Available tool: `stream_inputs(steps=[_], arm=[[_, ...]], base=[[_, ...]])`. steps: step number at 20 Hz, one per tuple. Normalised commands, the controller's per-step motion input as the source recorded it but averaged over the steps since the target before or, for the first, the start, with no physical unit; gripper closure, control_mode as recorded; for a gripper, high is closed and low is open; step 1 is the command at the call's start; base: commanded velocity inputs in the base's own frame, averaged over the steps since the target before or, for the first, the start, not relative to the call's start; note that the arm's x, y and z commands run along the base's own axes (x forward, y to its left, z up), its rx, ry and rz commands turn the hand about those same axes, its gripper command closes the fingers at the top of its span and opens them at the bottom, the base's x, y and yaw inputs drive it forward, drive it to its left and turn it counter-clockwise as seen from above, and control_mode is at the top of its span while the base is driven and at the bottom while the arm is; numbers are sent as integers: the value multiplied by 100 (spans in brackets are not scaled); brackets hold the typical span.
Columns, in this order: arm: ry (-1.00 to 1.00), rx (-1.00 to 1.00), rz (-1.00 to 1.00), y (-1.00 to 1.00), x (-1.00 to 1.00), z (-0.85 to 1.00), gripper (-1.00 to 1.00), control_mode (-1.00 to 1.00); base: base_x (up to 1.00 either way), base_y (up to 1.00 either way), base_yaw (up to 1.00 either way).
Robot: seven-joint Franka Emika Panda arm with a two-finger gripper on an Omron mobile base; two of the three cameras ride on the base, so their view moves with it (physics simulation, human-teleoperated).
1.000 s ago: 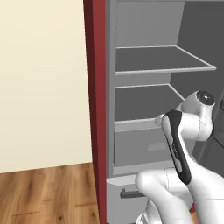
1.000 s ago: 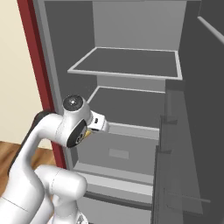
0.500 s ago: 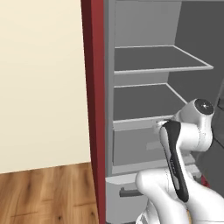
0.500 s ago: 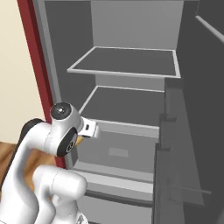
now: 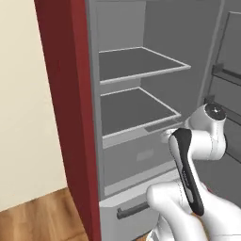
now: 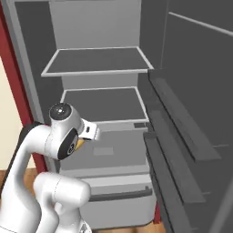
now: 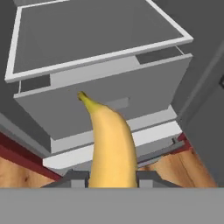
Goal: Retrieve the apple and banana from the fridge and place them into the bowl on the dining table.
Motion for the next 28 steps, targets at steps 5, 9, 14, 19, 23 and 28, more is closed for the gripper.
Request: stream_inputs(steps=[5, 9, 14, 19, 23, 28], arm=[[0, 0, 0, 0, 0, 0, 100, 100], [0, 0, 0, 0, 0, 0, 100, 100], [0, 0, 0, 0, 0, 0, 100, 100], [0, 0, 0, 0, 0, 0, 100, 100], [0, 0, 0, 0, 0, 0, 100, 100], [0, 0, 0, 0, 0, 0, 100, 100]], base=[[-25, 43, -61], [-65, 33, -59], [-98, 29, -57], [-100, 29, -58], [-100, 29, -58], [-100, 26, -56]])
